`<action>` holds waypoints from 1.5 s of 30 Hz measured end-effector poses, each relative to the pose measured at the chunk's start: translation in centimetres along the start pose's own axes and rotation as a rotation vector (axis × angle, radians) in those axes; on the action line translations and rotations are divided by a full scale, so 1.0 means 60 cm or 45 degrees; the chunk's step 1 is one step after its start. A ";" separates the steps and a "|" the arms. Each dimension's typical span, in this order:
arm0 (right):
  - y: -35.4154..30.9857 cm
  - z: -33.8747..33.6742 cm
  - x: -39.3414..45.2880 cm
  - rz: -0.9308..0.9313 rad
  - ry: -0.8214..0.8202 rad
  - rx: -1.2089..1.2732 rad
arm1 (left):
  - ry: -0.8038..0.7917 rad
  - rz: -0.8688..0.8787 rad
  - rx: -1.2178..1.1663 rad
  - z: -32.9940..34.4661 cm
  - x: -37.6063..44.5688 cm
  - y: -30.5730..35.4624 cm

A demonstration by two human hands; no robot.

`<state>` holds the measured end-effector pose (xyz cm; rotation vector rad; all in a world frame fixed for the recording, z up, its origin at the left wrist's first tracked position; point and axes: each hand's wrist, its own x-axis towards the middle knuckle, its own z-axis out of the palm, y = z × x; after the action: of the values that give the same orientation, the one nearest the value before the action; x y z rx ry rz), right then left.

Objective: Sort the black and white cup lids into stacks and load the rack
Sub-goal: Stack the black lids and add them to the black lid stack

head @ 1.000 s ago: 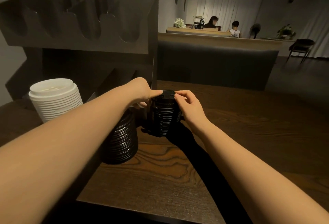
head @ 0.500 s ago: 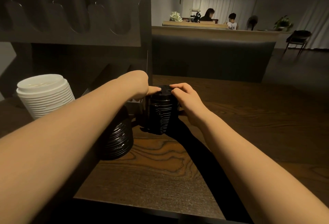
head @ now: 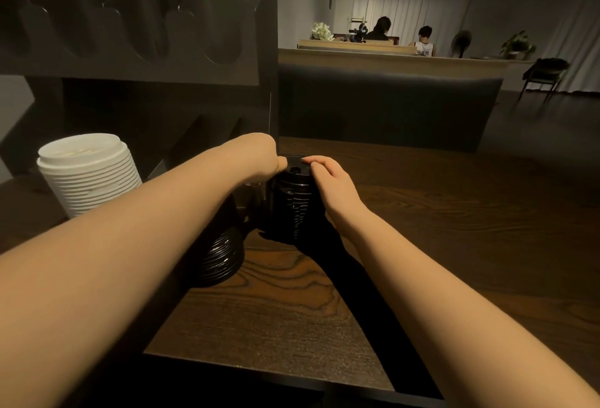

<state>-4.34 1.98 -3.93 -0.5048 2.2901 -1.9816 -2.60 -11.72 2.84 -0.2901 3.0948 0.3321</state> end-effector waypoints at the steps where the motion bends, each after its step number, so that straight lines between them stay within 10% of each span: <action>1: 0.003 -0.001 -0.001 -0.020 0.014 0.010 | 0.013 0.008 0.009 -0.003 -0.002 0.004; 17: -0.041 -0.026 -0.005 0.034 0.103 -0.218 | -0.084 0.038 0.059 -0.017 -0.027 0.014; 21: -0.046 -0.046 0.012 0.022 0.288 -0.073 | 0.097 0.065 -0.250 -0.022 -0.030 0.035; 30: 0.025 -0.056 -0.022 0.454 -0.137 0.332 | -0.163 -0.252 -1.381 0.101 -0.019 0.049; 45: 0.056 -0.083 -0.075 0.078 -0.095 0.120 | -0.262 -0.237 -1.677 0.158 -0.037 0.049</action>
<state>-2.11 8.43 -7.08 -0.4865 2.1312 -1.9952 -1.02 -6.50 -5.73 -0.4635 2.1292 2.1133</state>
